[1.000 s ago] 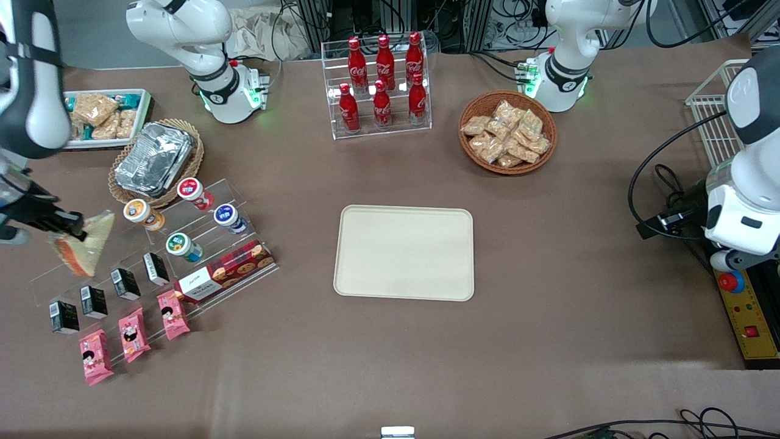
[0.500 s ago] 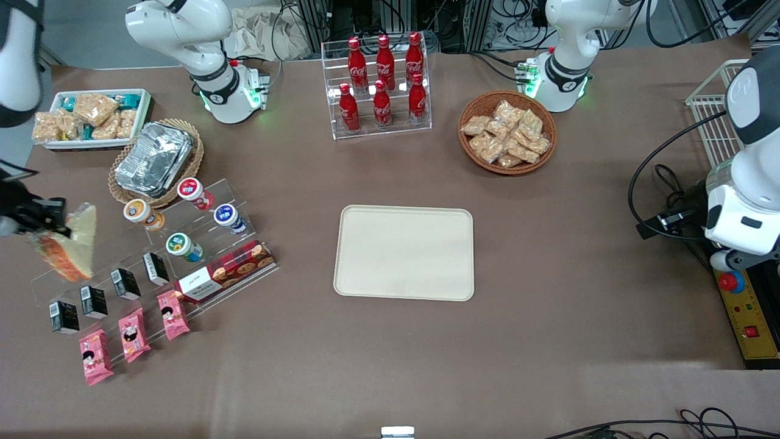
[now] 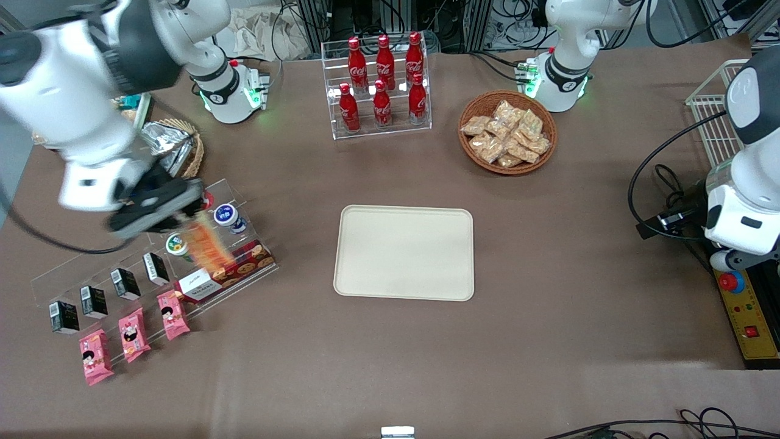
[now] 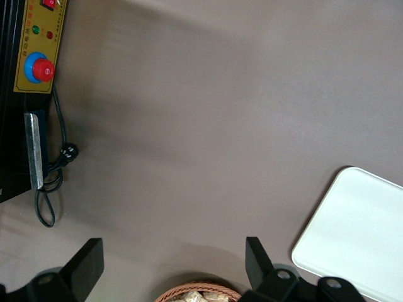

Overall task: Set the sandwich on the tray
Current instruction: 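Lift the sandwich off the rack and carry it over the cream tray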

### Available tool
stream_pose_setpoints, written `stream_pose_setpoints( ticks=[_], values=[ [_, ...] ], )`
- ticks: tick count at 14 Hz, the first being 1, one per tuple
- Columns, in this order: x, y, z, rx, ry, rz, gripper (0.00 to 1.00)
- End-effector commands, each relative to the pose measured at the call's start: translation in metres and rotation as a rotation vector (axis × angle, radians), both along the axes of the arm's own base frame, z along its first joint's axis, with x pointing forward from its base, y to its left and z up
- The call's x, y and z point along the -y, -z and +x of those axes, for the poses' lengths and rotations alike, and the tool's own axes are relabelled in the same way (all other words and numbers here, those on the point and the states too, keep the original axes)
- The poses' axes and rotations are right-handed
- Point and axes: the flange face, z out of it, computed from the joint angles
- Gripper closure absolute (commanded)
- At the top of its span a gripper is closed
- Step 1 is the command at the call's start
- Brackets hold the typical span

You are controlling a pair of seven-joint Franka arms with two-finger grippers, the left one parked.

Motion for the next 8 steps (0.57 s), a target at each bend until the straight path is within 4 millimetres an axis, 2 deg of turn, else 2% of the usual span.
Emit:
stream_pose_setpoints(
  ticks=[1,4,5,7,8],
  values=[
    [-0.085,0.008,-0.012,-0.002,-0.153,-0.035,0.93],
    [-0.186,0.034,-0.037,0.003,-0.327,-0.074,0.93],
    [-0.214,0.041,-0.042,0.016,-0.371,-0.084,0.93],
    [-0.260,0.067,-0.046,0.046,-0.460,-0.100,0.93],
    [-0.277,0.084,-0.044,0.070,-0.498,-0.103,0.93]
  ],
)
